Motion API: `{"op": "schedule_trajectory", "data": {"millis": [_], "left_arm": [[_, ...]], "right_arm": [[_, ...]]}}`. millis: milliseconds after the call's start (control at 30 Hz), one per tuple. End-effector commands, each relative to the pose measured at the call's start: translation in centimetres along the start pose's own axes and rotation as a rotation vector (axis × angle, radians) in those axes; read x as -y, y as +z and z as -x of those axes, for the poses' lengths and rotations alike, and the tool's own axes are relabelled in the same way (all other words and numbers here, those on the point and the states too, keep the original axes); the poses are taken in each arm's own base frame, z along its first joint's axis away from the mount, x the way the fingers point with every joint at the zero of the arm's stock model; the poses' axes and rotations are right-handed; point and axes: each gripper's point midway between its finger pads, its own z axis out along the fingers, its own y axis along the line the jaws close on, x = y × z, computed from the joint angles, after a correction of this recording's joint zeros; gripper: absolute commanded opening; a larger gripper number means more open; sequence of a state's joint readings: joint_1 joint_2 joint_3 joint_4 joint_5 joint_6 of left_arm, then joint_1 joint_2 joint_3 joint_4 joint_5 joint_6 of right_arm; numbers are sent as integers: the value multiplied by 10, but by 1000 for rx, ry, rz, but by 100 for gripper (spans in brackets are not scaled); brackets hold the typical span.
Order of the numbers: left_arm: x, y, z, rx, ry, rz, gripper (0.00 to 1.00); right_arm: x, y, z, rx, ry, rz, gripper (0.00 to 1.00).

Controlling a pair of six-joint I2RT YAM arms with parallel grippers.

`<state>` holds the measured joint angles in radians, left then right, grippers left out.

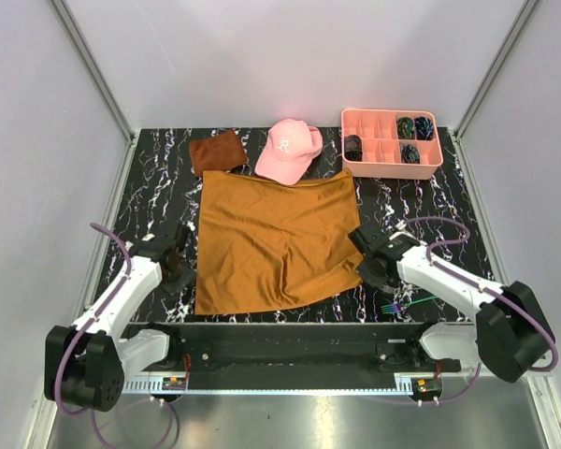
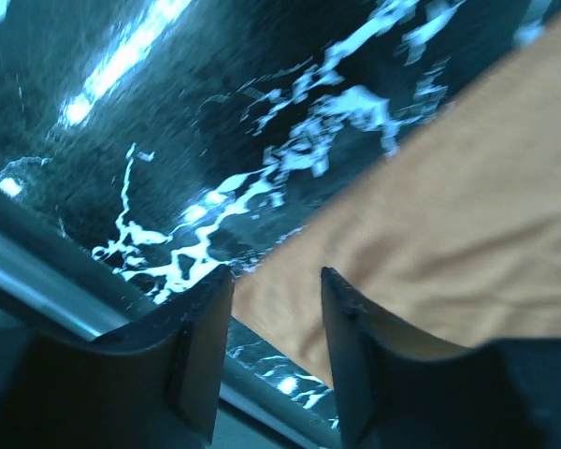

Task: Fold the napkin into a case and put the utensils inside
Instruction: Flatten out the crumpled napkin at the center of the board.

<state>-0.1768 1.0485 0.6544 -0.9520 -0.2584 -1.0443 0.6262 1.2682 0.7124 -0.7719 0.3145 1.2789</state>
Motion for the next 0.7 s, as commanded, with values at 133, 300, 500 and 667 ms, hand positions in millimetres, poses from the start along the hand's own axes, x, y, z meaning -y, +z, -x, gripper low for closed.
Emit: {"op": "schedule_trajectory", "data": {"millis": [133,300,500,667], "left_arm": [[1,3,-44,-58,110,33,42],[-16,2,-67,-67,48,43,43],[-16,-6,-77,-49,101,35,48],[-16,-2,-82,-62,146,92,45]], "right_arm": [[-9,-10,40,132,-45,59,0],[-6,-4,36,111,-48,61,0],[-9,0,33,93,-51,64,0],[-9,-1,33,92,-49,68,0]]}}
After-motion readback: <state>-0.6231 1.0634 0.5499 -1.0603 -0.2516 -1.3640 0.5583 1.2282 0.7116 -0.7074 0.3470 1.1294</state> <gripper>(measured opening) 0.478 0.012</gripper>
